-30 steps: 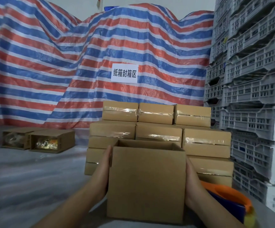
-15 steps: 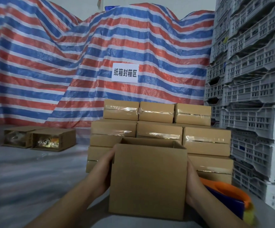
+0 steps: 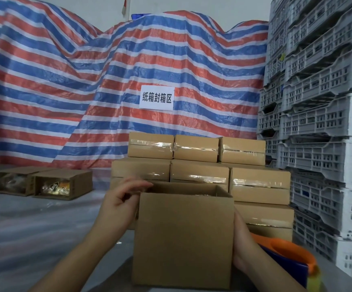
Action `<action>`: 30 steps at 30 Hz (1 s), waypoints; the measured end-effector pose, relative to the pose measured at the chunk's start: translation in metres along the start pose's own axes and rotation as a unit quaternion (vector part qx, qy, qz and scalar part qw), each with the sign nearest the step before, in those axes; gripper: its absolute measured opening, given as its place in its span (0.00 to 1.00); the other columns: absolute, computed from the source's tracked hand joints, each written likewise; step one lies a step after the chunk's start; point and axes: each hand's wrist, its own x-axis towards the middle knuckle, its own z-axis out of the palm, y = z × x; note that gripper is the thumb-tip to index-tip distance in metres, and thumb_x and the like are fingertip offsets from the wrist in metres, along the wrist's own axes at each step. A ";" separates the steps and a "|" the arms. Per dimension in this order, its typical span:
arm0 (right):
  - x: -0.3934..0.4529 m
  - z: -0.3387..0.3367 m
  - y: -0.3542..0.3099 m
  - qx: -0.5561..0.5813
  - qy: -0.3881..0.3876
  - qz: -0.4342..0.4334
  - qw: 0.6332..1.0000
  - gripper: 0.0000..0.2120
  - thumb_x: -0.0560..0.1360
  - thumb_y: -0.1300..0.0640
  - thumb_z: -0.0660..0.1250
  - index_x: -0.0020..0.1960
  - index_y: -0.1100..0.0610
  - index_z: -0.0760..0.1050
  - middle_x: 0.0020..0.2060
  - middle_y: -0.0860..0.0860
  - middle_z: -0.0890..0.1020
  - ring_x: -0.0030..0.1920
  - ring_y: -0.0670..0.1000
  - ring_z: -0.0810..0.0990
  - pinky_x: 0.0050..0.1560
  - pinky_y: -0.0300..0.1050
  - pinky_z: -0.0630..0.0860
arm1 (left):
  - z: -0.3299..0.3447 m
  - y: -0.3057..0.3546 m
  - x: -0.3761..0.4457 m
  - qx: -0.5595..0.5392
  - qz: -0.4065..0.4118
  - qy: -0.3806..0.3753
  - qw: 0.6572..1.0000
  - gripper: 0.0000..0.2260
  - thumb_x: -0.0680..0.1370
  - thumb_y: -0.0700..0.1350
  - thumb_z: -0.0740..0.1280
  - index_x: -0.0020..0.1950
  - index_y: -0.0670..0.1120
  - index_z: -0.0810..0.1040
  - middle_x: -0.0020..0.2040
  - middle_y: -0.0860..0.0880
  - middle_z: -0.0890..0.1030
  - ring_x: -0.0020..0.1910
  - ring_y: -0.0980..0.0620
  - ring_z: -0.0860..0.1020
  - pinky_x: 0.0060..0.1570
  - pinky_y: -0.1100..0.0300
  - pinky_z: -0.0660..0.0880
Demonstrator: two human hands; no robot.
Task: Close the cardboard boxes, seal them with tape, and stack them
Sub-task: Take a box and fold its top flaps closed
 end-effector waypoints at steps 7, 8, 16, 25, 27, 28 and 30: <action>0.000 0.001 0.001 -0.013 0.000 -0.013 1.000 0.31 0.81 0.40 0.55 0.31 0.54 0.86 0.32 0.54 0.85 0.31 0.52 0.84 0.41 0.49 0.74 | -0.020 0.036 0.028 0.042 -0.157 -0.168 0.972 0.17 0.71 0.57 0.69 0.56 0.52 0.82 0.53 0.51 0.84 0.56 0.50 0.81 0.60 0.49 0.76; 0.000 0.000 0.001 -0.014 0.000 -0.014 1.000 0.31 0.81 0.40 0.55 0.31 0.53 0.86 0.32 0.54 0.85 0.31 0.52 0.85 0.41 0.49 0.74 | -0.021 0.042 0.032 0.076 -0.159 -0.194 0.965 0.15 0.72 0.54 0.71 0.57 0.53 0.81 0.53 0.52 0.83 0.55 0.51 0.80 0.57 0.52 0.77; -0.003 -0.001 0.001 -0.031 -0.017 -0.026 0.999 0.29 0.82 0.43 0.56 0.33 0.56 0.85 0.33 0.55 0.85 0.31 0.52 0.84 0.43 0.50 0.74 | -0.023 0.058 0.026 0.060 -0.240 -0.283 0.927 0.10 0.80 0.46 0.64 0.60 0.50 0.80 0.54 0.51 0.85 0.55 0.54 0.82 0.59 0.57 0.75; -0.006 0.003 -0.001 -0.048 -0.004 -0.025 0.999 0.27 0.81 0.39 0.55 0.46 0.59 0.82 0.37 0.56 0.86 0.34 0.52 0.85 0.44 0.49 0.74 | 0.029 0.013 -0.019 0.011 -0.189 0.035 0.981 0.14 0.82 0.57 0.51 0.50 0.55 0.74 0.50 0.53 0.79 0.52 0.52 0.77 0.58 0.53 0.70; -0.005 0.004 -0.001 -0.040 -0.008 -0.026 0.999 0.29 0.80 0.37 0.55 0.48 0.59 0.83 0.40 0.57 0.87 0.37 0.53 0.86 0.46 0.50 0.75 | 0.027 0.007 -0.023 -0.049 -0.192 0.047 0.979 0.22 0.83 0.58 0.47 0.48 0.51 0.78 0.45 0.50 0.84 0.48 0.53 0.81 0.55 0.51 0.73; -0.005 0.004 -0.002 -0.031 -0.010 -0.023 0.999 0.30 0.80 0.35 0.55 0.50 0.58 0.84 0.43 0.58 0.87 0.39 0.54 0.87 0.49 0.51 0.76 | 0.026 0.005 -0.019 -0.076 -0.203 0.057 0.974 0.24 0.83 0.58 0.47 0.47 0.49 0.80 0.41 0.51 0.85 0.44 0.57 0.82 0.48 0.54 0.73; -0.006 0.005 -0.004 -0.015 -0.010 -0.011 1.000 0.31 0.79 0.33 0.56 0.52 0.58 0.84 0.45 0.59 0.87 0.42 0.56 0.87 0.53 0.53 0.76 | 0.019 0.004 -0.012 -0.052 -0.194 0.032 0.979 0.23 0.84 0.56 0.49 0.51 0.50 0.82 0.41 0.52 0.85 0.43 0.57 0.82 0.42 0.59 0.72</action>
